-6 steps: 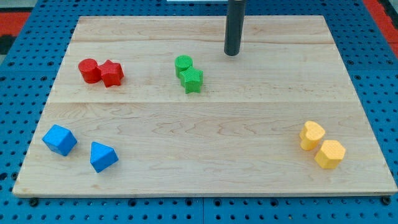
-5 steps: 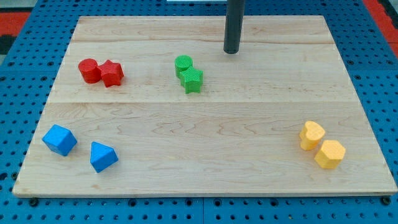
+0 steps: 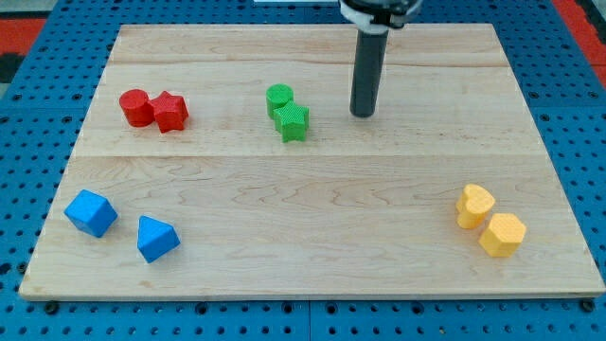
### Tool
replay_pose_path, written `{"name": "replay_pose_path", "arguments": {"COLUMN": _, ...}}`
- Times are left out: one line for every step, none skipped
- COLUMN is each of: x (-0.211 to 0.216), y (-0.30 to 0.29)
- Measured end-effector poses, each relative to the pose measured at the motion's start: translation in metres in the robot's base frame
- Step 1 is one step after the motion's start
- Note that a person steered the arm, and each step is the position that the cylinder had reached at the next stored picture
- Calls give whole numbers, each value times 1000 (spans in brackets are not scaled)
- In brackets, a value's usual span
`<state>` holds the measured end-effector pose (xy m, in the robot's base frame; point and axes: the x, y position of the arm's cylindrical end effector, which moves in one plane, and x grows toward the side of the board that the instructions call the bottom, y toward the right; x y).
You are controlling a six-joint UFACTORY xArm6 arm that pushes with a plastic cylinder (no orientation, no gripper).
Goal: Move your arm at the bottom of the red star
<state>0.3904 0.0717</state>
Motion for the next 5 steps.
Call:
{"name": "replay_pose_path", "arguments": {"x": 37, "y": -29}}
{"name": "replay_pose_path", "arguments": {"x": 55, "y": -84}}
{"name": "replay_pose_path", "arguments": {"x": 47, "y": -149}}
{"name": "replay_pose_path", "arguments": {"x": 29, "y": -207}}
{"name": "replay_pose_path", "arguments": {"x": 28, "y": -268}}
